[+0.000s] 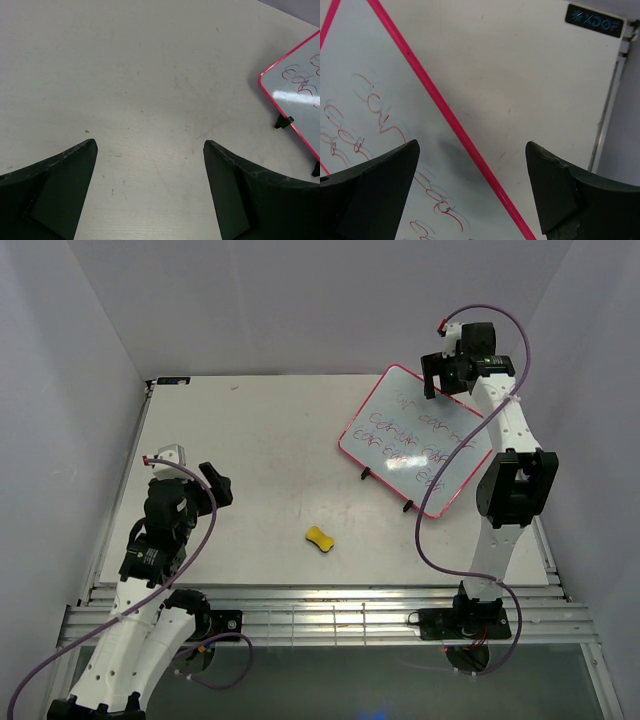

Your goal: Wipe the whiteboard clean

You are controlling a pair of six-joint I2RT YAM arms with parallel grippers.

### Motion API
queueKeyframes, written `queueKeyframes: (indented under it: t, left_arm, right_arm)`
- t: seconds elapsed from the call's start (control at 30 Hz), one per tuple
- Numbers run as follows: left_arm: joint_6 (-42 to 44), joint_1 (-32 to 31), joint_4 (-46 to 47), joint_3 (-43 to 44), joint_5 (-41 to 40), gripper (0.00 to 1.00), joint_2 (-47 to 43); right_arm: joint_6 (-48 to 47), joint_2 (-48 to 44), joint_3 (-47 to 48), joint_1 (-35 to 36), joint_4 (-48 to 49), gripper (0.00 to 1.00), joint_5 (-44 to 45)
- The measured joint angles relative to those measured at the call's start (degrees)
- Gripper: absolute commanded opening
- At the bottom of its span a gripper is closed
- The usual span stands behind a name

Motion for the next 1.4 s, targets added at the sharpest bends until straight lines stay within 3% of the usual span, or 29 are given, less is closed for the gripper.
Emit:
queueKeyframes:
  t: [0.17, 0.27, 0.37, 0.6, 1.1, 1.4]
  left_arm:
    - [0.4, -1.1, 0.3, -0.7, 1.6, 0.98, 0.0]
    - [0.6, -1.3, 0.3, -0.7, 2.0, 0.98, -0.2]
    - [0.7, -1.4, 0.4, -0.7, 2.3, 0.98, -0.3]
    - [0.8, -1.7, 0.4, -0.7, 2.6, 0.98, -0.3]
    - [0.9, -1.9, 0.4, -0.7, 2.6, 0.98, -0.1]
    - [0.9, -2.1, 0.5, -0.7, 2.6, 0.98, -0.1]
  right_arm:
    - [-2.4, 2.5, 1.6, -1.3, -5.7, 0.93, -8.1]
    - [-3.2, 2.7, 2.6, -1.9, -7.2, 0.99, -12.6]
    - [-4.1, 2.6, 2.6, -2.6, -8.3, 0.92, -17.4]
    - [-5.4, 2.5, 2.6, -6.4, -10.0, 0.86, -27.1]
    - [-7.6, -2.3, -0.6, -7.4, -11.4, 0.58, -32.8]
    - [-7.8, -6.0, -5.3, -7.8, -11.7, 0.54, -32.6]
